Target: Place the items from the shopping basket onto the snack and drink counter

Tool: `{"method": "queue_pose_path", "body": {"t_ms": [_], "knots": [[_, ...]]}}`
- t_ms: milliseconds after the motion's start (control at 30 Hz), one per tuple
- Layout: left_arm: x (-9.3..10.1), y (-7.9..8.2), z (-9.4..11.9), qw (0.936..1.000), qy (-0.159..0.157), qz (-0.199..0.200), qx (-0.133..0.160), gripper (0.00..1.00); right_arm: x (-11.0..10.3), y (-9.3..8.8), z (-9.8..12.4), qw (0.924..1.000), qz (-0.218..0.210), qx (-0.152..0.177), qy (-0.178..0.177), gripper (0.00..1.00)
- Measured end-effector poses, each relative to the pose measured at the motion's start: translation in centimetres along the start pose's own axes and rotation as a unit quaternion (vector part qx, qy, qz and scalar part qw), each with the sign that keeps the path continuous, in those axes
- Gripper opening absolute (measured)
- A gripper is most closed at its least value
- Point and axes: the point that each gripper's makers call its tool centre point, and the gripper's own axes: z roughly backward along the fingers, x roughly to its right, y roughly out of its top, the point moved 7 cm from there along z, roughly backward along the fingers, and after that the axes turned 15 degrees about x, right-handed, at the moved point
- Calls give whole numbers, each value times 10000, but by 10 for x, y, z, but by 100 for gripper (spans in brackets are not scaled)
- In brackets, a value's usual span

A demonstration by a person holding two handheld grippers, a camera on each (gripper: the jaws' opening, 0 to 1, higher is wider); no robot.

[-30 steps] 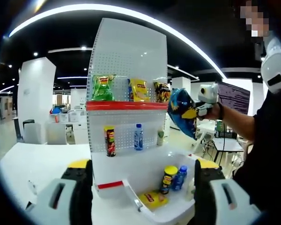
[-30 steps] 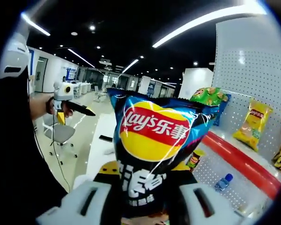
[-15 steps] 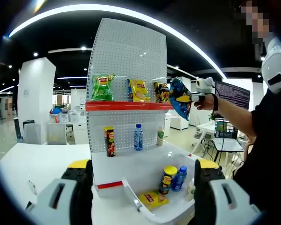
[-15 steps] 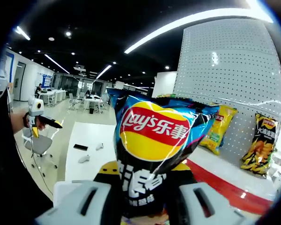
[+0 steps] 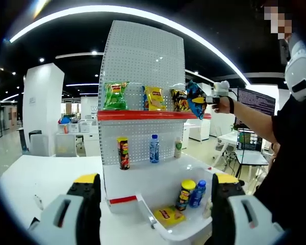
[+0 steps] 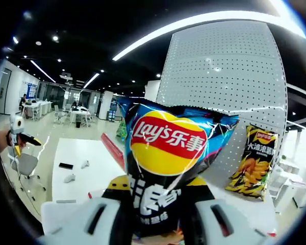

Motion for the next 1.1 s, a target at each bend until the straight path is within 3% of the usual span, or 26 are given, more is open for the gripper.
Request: {"method": "queue_pose_path", "body": {"t_ms": [467,833,1100], "knots": [[0,3,6,9997,236,-78,-46,89,66,2,-4,9969,59,55,-783,32],[1,5,5,9994,297,-129,-71,88,118,2,-11,9886,5,77,-1505,32],[3,4,5,9992,354,-136,-107,88,141,5,-12,9791,32,115,-2031,32]]}}
